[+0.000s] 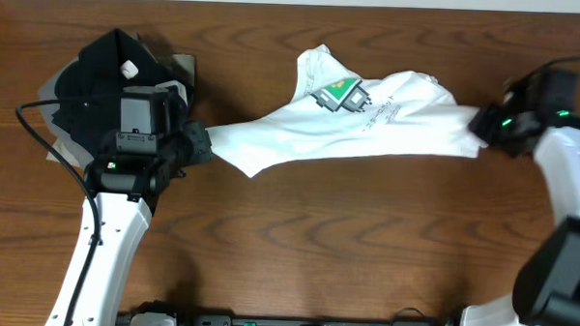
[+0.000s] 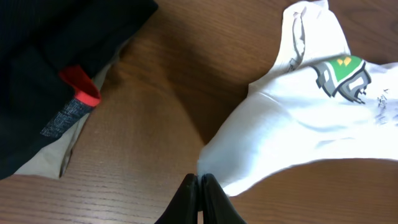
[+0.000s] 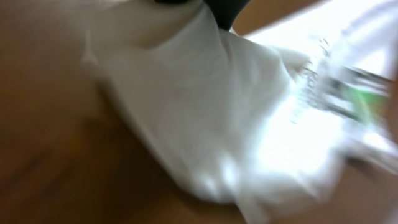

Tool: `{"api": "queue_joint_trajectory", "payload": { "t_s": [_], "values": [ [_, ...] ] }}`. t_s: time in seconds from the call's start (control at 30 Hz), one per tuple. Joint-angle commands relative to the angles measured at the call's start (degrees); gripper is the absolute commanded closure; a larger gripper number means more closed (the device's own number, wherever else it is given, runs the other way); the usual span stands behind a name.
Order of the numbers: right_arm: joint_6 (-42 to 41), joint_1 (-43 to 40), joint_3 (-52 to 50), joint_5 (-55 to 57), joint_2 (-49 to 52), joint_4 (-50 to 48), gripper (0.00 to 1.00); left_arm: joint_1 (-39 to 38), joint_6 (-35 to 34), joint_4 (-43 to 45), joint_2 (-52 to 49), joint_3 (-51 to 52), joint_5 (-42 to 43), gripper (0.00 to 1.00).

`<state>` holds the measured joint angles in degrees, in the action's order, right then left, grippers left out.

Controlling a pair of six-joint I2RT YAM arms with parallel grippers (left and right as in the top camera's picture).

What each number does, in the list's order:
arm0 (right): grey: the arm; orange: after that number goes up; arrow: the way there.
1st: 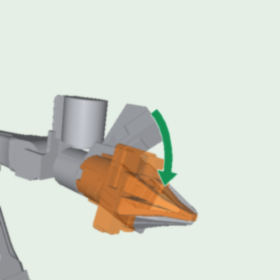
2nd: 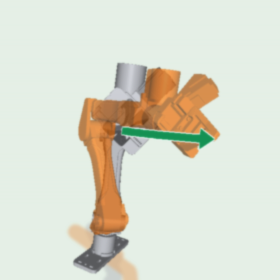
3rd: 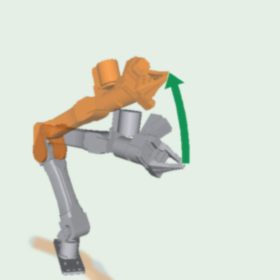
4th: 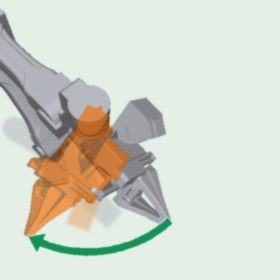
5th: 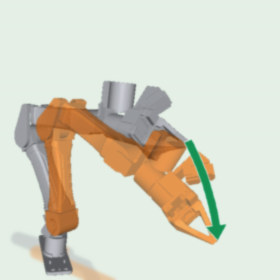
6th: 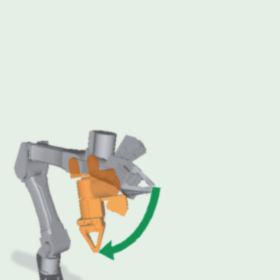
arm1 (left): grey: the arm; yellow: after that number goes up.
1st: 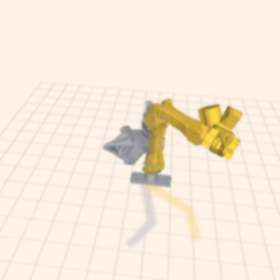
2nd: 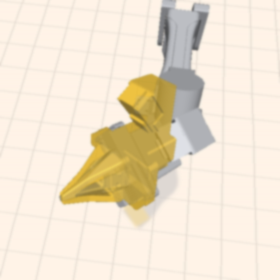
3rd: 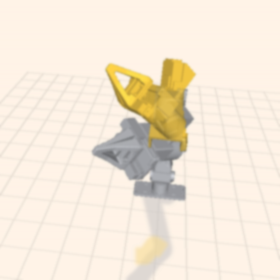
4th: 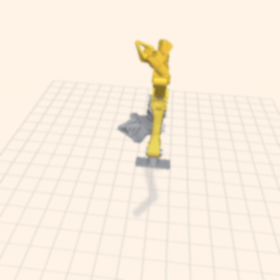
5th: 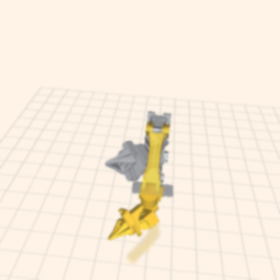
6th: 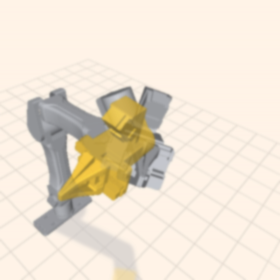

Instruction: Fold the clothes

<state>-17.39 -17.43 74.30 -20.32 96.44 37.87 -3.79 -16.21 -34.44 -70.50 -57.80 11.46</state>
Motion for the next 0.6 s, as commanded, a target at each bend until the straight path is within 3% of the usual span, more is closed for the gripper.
{"api": "queue_joint_trajectory", "payload": {
  "t_s": [0.0, 0.33, 0.57],
  "values": [
    [1.1, -3.6, 5.7, -3.9, -3.6, 0.0, 0.99, 0.2, 0.9, 0.2, 1.0, -0.6, -2.7, 0.94],
    [-0.1, -3.1, 6.9, -4.2, 0.3, -0.7, 0.99, 0.2, 0.9, 0.6, 1.3, -0.6, -3.6, 0.94],
    [-0.2, -3.0, 6.9, -3.9, 0.9, 9.2, 0.99, 0.2, 1.0, -3.2, 1.3, -0.6, -3.6, 0.94]
  ]
}}
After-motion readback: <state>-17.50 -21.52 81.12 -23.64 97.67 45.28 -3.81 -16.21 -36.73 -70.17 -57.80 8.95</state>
